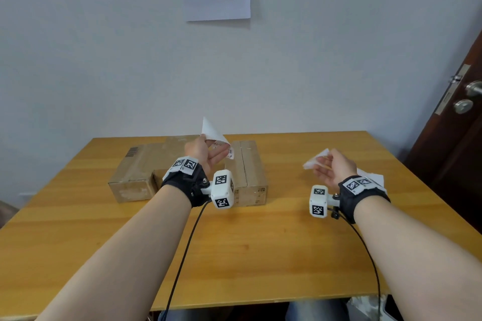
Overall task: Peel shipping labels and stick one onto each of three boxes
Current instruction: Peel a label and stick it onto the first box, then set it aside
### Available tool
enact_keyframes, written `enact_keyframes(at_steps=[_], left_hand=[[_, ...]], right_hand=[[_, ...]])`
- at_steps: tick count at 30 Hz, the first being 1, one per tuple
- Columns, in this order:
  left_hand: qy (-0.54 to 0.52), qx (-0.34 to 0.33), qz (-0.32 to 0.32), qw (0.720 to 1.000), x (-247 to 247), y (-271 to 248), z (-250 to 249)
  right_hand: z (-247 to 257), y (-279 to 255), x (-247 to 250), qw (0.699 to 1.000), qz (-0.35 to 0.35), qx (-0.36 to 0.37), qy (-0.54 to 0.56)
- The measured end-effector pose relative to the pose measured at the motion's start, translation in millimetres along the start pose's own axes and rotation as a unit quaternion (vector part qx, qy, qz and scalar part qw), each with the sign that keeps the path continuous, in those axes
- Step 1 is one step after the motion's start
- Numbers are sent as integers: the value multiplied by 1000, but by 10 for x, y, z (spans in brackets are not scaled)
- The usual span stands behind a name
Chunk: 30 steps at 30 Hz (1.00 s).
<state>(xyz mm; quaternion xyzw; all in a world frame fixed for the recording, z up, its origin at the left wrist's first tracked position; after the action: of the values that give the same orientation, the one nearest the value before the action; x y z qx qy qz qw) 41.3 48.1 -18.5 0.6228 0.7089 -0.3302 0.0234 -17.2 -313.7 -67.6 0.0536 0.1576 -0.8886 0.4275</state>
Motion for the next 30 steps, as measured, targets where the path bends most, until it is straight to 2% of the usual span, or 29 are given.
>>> enact_keyframes(at_steps=[5,9,11,14,20,26,30], left_hand=[[18,20,18,999,-47,-11,77],[28,35,24,999,-57,12,127],[28,40,26,998,-55,32,143],[30,44,23,998,-45,51,160],[48,58,47,996,-84,55,195],[165,49,137,975,-313,-15,265],[284,1,180,942,-443,-92,265]], right_hand=[[-105,15,114,1000,-10,-21,-16],[47,69,8,999,6,28,18],[166,105,-152,995,69,58,48],[135,94,-364,987,161,15,18],[-27,-61,-521,964,217,-18,-153],[159,-401,-1015,931,317,3,-182],[197,-540,-1250,915,354,-17,-192]])
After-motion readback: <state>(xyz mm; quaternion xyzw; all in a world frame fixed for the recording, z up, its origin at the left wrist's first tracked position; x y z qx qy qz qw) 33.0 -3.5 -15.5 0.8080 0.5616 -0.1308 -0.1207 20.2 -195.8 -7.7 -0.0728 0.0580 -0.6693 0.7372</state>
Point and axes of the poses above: each hand's wrist, its own y-axis towards the middle knuckle, its own x-axis out of the back of the hand, z = x × y, the point moved 7 cm from there along y, towards the middle knuckle, and after that the axes turned 9 degrees about x, right-handed, at the moved point
